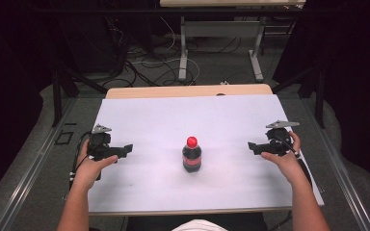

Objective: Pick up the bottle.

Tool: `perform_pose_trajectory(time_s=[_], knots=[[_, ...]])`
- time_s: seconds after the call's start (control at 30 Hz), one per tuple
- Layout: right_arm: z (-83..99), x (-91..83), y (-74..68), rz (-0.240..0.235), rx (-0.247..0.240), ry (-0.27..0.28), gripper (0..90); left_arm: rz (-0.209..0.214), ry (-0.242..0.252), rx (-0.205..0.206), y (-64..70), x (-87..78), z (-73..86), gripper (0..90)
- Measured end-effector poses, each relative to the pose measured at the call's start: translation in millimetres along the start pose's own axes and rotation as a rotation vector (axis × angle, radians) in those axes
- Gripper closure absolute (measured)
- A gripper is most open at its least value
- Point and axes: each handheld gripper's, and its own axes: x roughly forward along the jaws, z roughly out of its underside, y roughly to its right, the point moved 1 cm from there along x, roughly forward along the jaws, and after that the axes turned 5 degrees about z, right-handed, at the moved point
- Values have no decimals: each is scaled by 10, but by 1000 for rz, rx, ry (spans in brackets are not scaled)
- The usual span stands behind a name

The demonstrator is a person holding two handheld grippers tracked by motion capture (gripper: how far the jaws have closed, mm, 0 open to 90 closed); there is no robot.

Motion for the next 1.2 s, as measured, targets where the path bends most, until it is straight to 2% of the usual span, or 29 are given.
perform_pose_trajectory(time_s=[0.07,0.1,0.2,0.23,0.27,0.4,0.47,0.53,0.73,0.77,0.83,1.0,1.13,1.2], knots=[[-23,-124,-46,-4,-22,21,70,7,23,10,76,-58,-46,11],[-31,-152,-60,-6,-27,25,71,5,27,46,102,-78,-73,11],[-63,-210,-104,-1,-51,41,127,24,37,69,238,-85,-129,11],[-74,-223,-120,6,-50,53,147,46,30,99,333,-77,-162,11],[-82,-230,-142,5,-45,60,148,46,30,99,333,-77,-162,11],[-101,-211,-213,-21,-60,60,149,81,61,124,542,-29,-206,12],[-99,-189,-248,-35,-66,55,149,111,73,129,646,0,-227,15],[-97,-180,-265,-45,-71,53,148,139,72,158,737,28,-244,15],[-87,-141,-378,-62,-99,54,148,206,70,190,1001,187,-227,65],[-84,-134,-397,-70,-96,54,148,223,64,196,1074,256,-212,70],[-82,-131,-407,-68,-103,55,148,229,66,201,1114,289,-205,71],[-64,-123,-482,-82,-111,54,149,289,43,238,1318,440,-184,100],[-73,-148,-504,-77,-123,66,149,325,23,286,1491,575,-149,117],[-76,-156,-518,-74,-124,69,149,325,18,308,1553,648,-121,131]])
